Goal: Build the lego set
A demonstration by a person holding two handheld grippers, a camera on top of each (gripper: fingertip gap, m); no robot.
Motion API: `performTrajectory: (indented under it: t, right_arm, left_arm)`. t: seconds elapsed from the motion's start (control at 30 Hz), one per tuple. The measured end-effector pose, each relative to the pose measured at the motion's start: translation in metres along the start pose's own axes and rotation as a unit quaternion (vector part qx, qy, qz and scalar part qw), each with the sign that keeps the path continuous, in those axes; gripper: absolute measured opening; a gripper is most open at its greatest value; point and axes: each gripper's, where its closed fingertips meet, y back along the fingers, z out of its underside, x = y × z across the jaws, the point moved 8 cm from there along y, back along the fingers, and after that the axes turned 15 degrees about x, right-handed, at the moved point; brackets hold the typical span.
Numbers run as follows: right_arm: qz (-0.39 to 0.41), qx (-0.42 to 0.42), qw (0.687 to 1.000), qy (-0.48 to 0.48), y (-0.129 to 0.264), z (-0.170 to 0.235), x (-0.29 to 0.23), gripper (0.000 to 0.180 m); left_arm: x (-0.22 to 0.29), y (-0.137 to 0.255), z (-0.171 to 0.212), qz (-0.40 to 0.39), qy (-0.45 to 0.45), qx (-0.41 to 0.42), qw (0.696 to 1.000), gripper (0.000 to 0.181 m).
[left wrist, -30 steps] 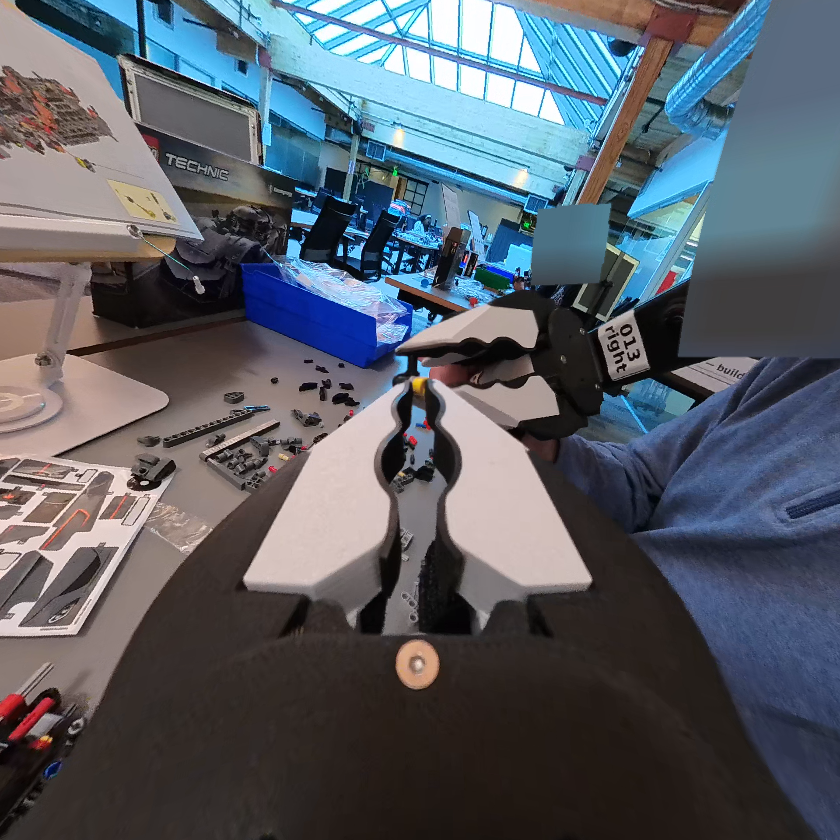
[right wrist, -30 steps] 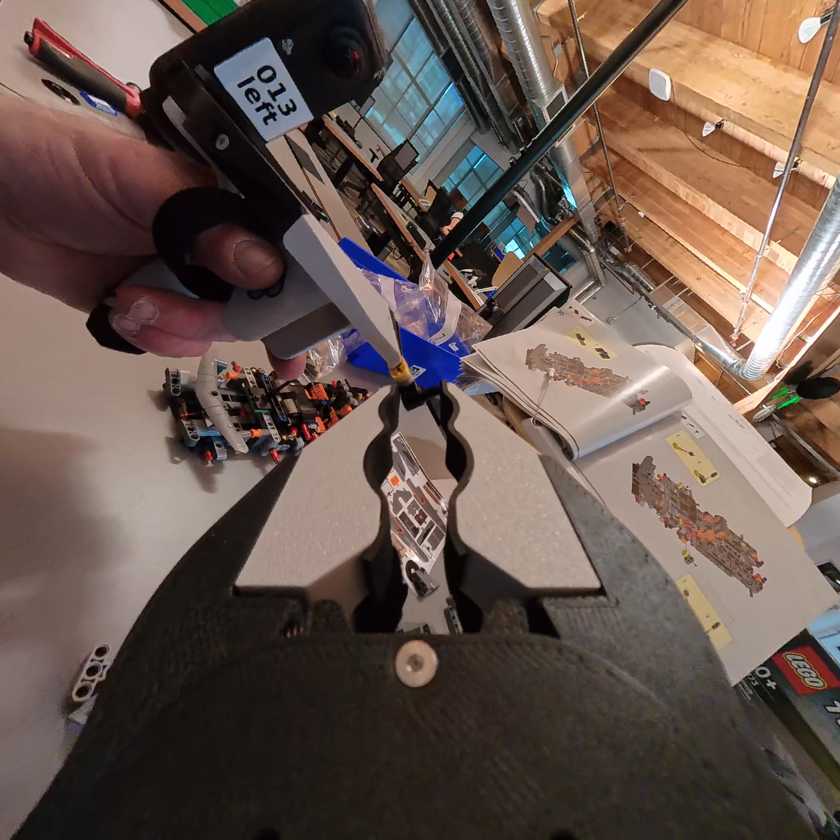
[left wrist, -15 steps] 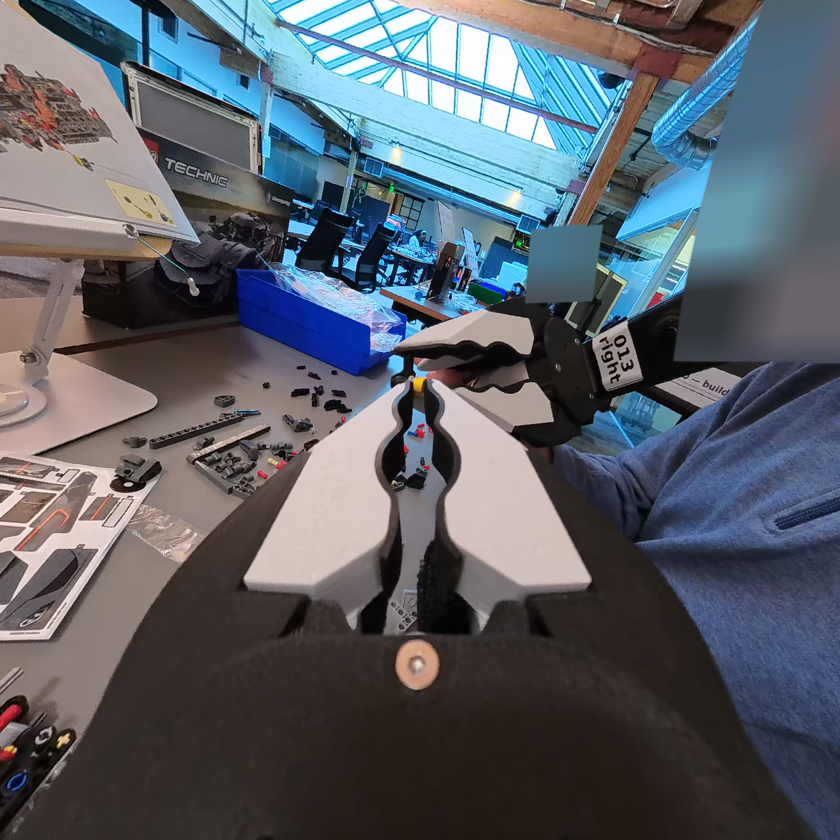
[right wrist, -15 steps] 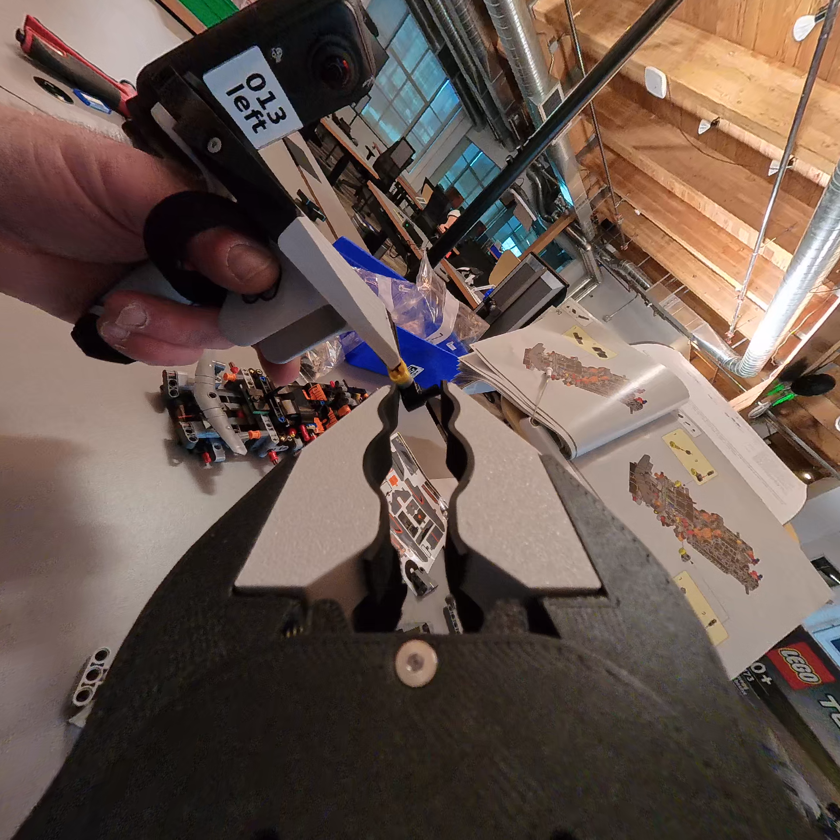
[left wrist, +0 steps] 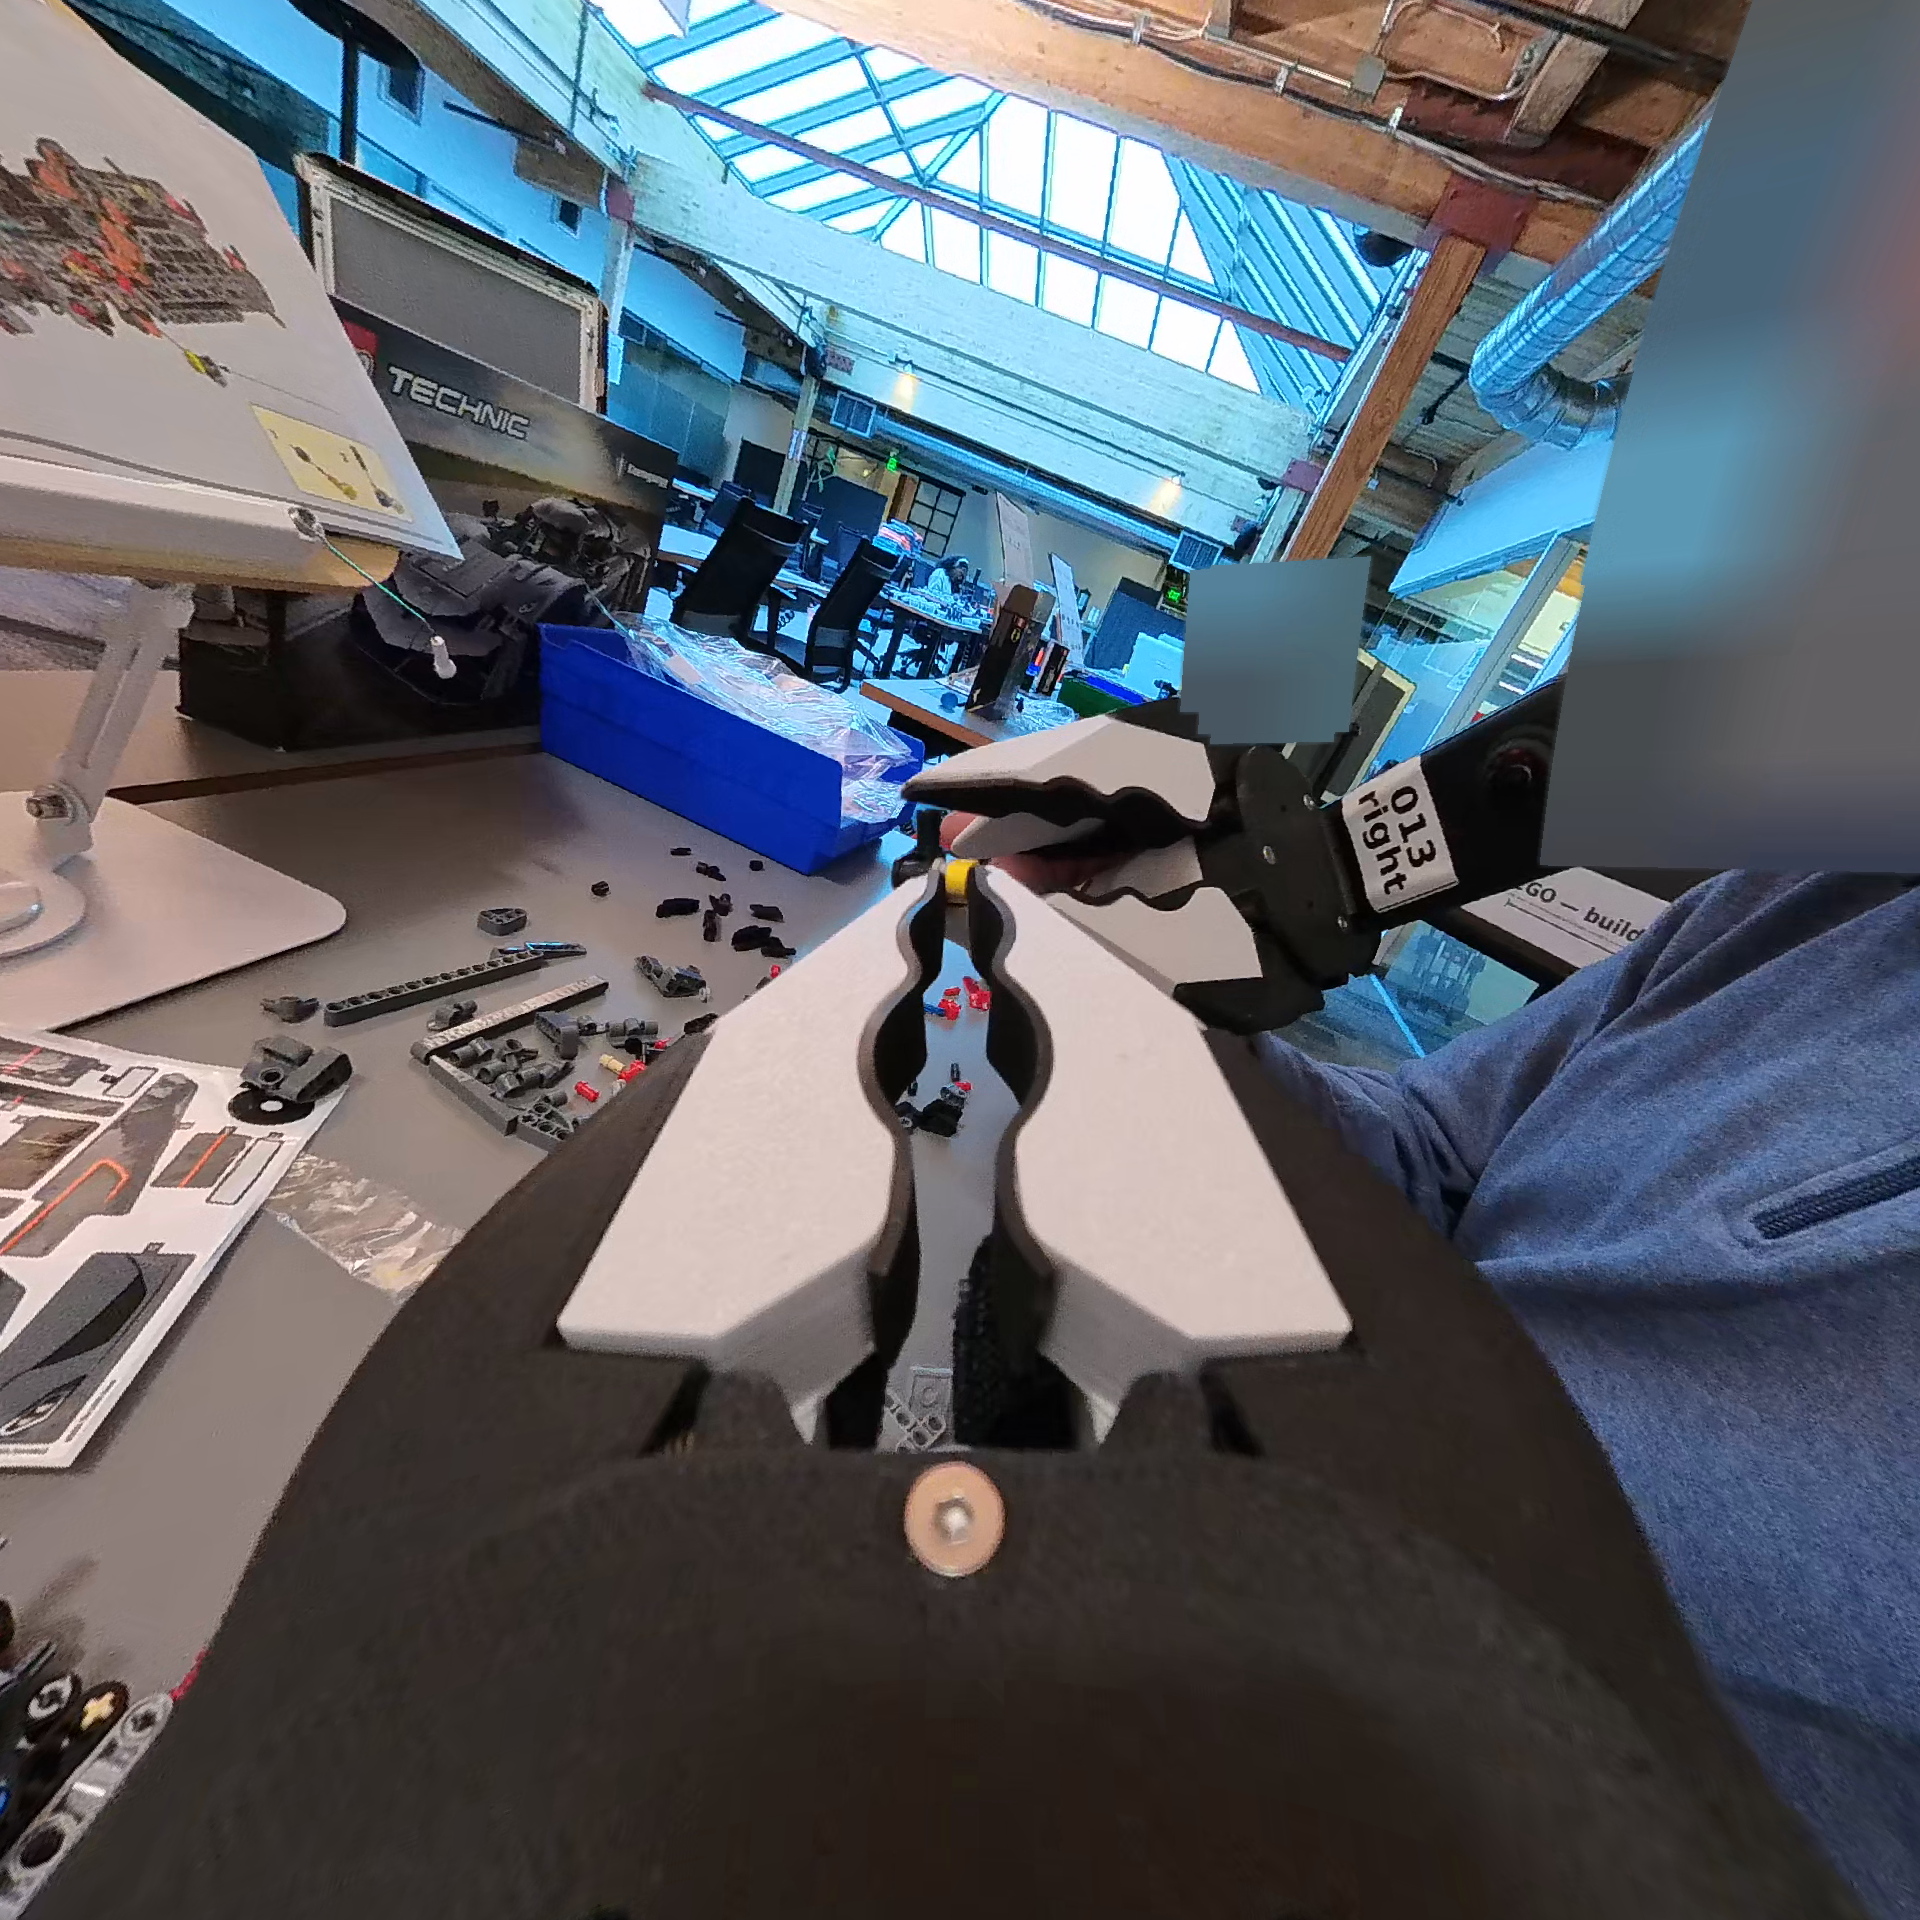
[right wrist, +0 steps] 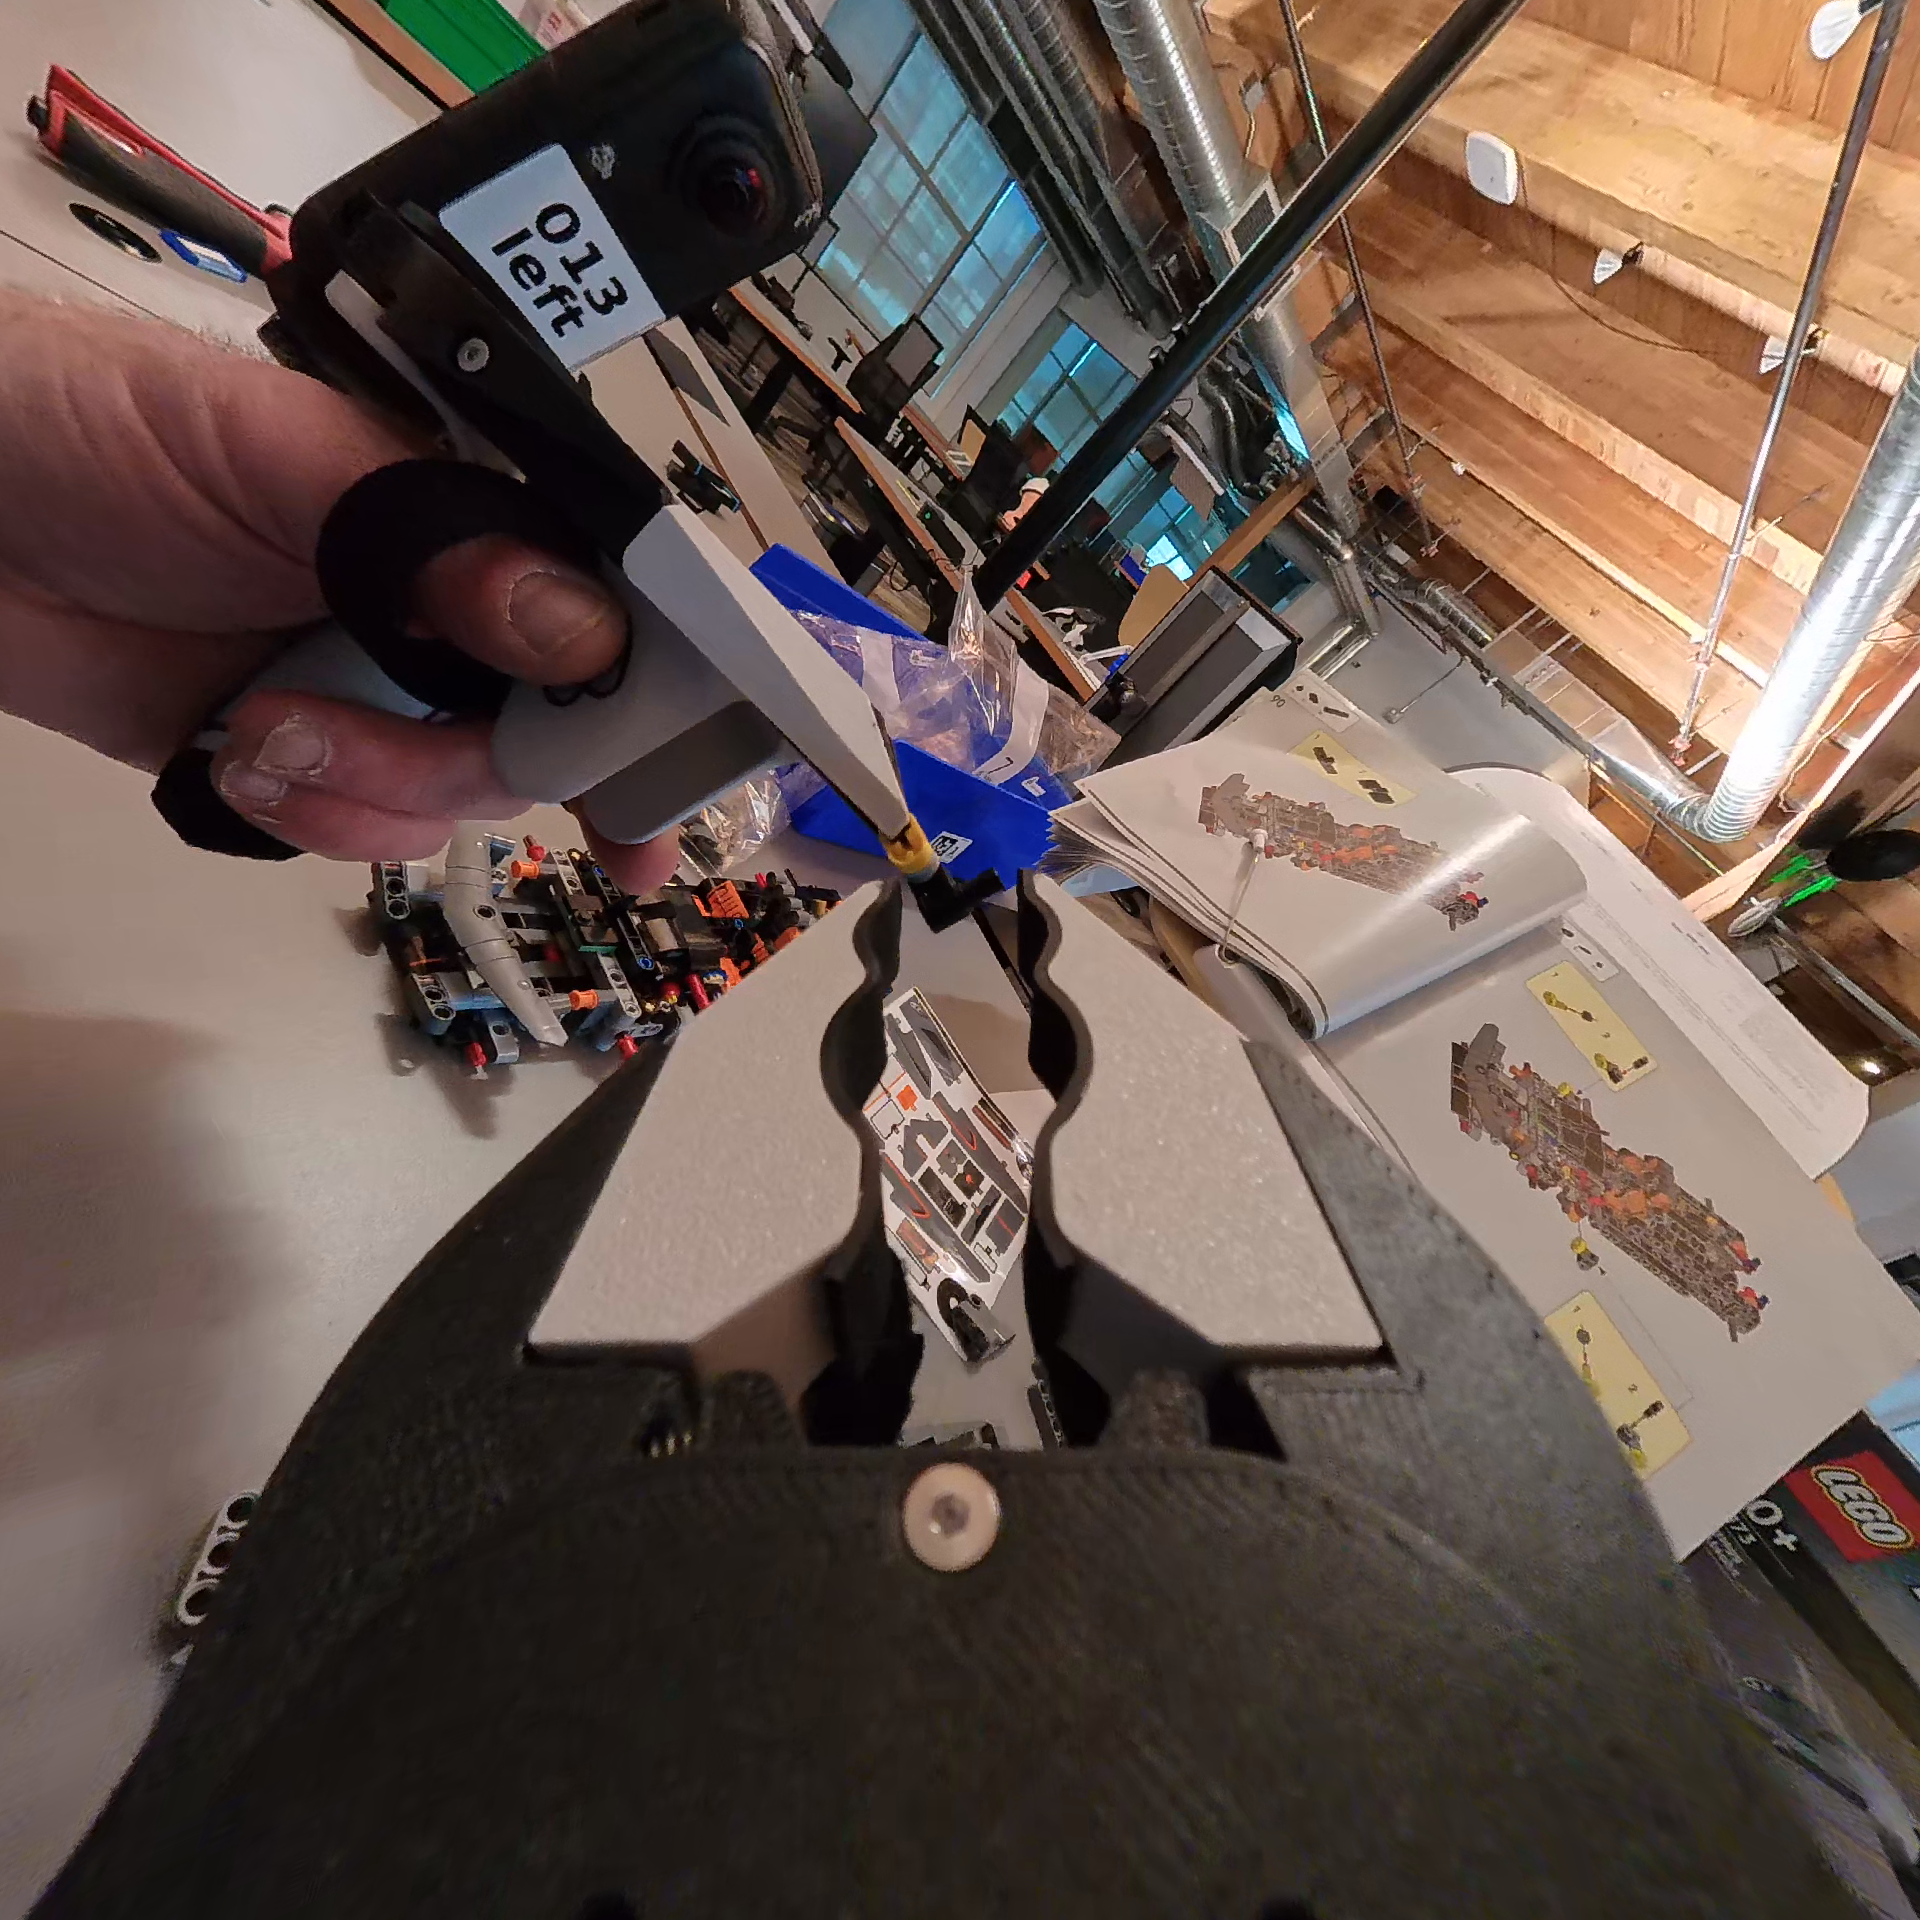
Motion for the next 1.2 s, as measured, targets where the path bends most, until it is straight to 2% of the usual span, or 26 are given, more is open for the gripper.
performTrajectory:
  t: [0.53,1.2]
  right_arm:
    - [0.001,0.001,1.000,-0.013,0.0030,0.0039,0.0023,0.025]
    - [0.009,-0.005,0.999,-0.039,-0.0001,0.0083,-0.0001,0.023]
  left_arm:
    - [-0.0025,-0.0003,-0.0027,-0.004,0.009,0.013,1.000,0.002]
    - [-0.0068,-0.0081,0.0055,0.016,0.081,0.073,0.994,0.002]
